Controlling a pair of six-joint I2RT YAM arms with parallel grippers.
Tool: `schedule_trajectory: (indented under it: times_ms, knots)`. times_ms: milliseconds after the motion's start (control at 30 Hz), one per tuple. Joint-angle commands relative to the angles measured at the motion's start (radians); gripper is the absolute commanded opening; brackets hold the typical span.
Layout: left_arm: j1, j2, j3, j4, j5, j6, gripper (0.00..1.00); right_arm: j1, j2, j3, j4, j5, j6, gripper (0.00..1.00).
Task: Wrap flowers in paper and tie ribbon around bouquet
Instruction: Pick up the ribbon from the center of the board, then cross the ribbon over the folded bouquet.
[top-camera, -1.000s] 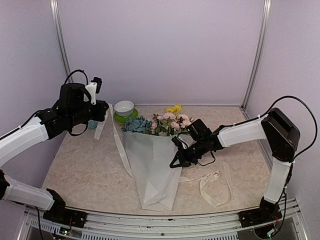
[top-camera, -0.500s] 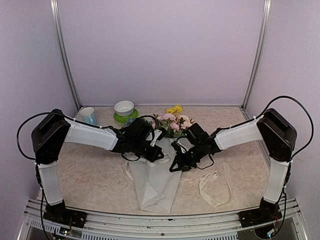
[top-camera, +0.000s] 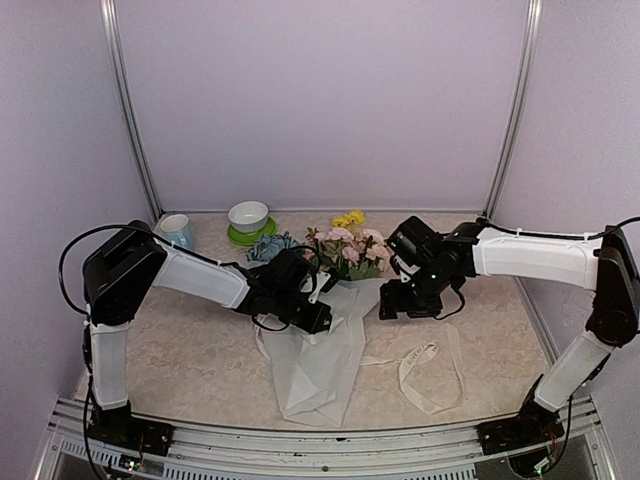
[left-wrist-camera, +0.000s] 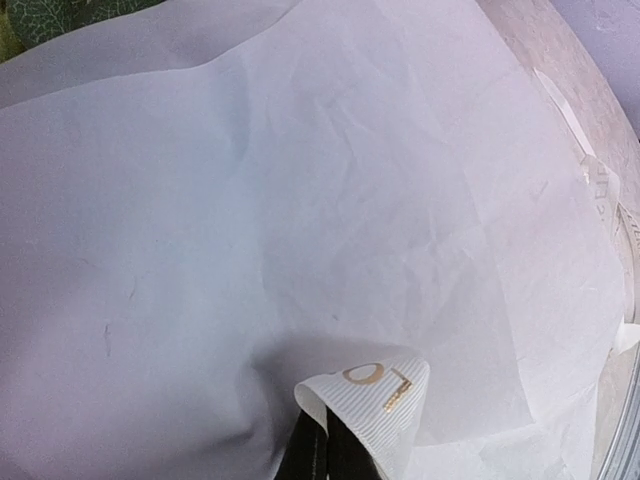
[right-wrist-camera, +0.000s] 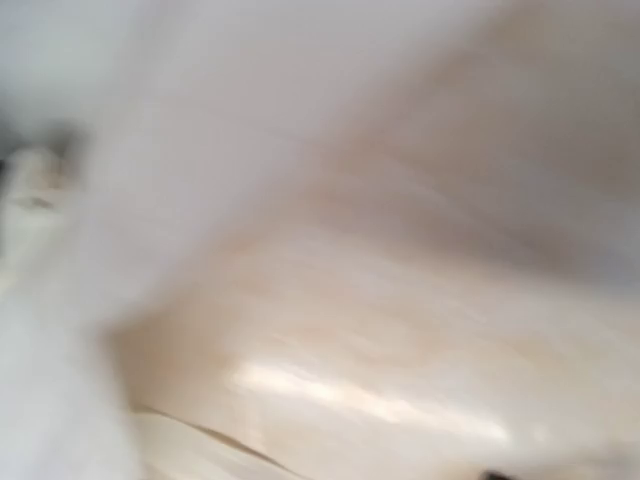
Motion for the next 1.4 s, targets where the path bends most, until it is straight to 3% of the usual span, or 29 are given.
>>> schedule_trajectory:
  times_ms: [0, 200, 433, 500, 567, 700, 800, 867, 933, 1067, 1167, 1367]
  knots:
    - [-0.001, 0.037, -0.034, -0.007, 0.014, -0.004, 0.00, -0.006, -0.097, -0.062, -0.286, 0.230, 0.135, 0.77]
    - [-0.011, 0.011, -0.036, -0.003, 0.010, 0.015, 0.00, -0.055, -0.167, -0.302, -0.302, 0.113, 0.227, 0.79]
    - [-0.016, 0.004, -0.030, -0.017, 0.007, 0.032, 0.00, -0.059, -0.224, -0.436, -0.251, 0.053, 0.283, 0.77]
    - [-0.018, 0.000, -0.031, -0.023, -0.002, 0.041, 0.00, -0.063, -0.230, -0.479, -0.210, 0.029, 0.281, 0.73]
    - [-0.018, -0.001, -0.029, -0.030, -0.005, 0.044, 0.00, -0.076, -0.232, -0.525, -0.148, -0.022, 0.266, 0.53]
    - [-0.018, -0.012, -0.029, -0.035, -0.013, 0.051, 0.00, -0.113, -0.256, -0.557, -0.091, -0.062, 0.223, 0.00]
    - [-0.018, -0.014, -0.027, -0.036, -0.024, 0.054, 0.00, -0.158, -0.296, -0.446, -0.201, 0.034, 0.181, 0.00]
    - [-0.018, -0.011, -0.024, -0.035, -0.022, 0.052, 0.00, -0.159, -0.331, -0.287, -0.284, 0.095, 0.141, 0.00]
    - [-0.018, -0.006, -0.024, -0.029, -0.014, 0.049, 0.00, -0.139, -0.373, -0.123, -0.260, 0.085, 0.048, 0.00]
    - [-0.018, -0.008, -0.042, 0.004, -0.001, 0.031, 0.00, -0.038, -0.415, 0.083, 0.071, -0.130, -0.155, 0.00]
    - [-0.020, -0.033, -0.076, 0.054, 0.007, 0.009, 0.00, -0.023, -0.340, 0.149, 0.357, -0.276, -0.207, 0.00]
    - [-0.027, -0.112, -0.167, 0.163, -0.034, -0.036, 0.00, -0.023, -0.027, 0.375, 0.556, -0.422, -0.241, 0.00]
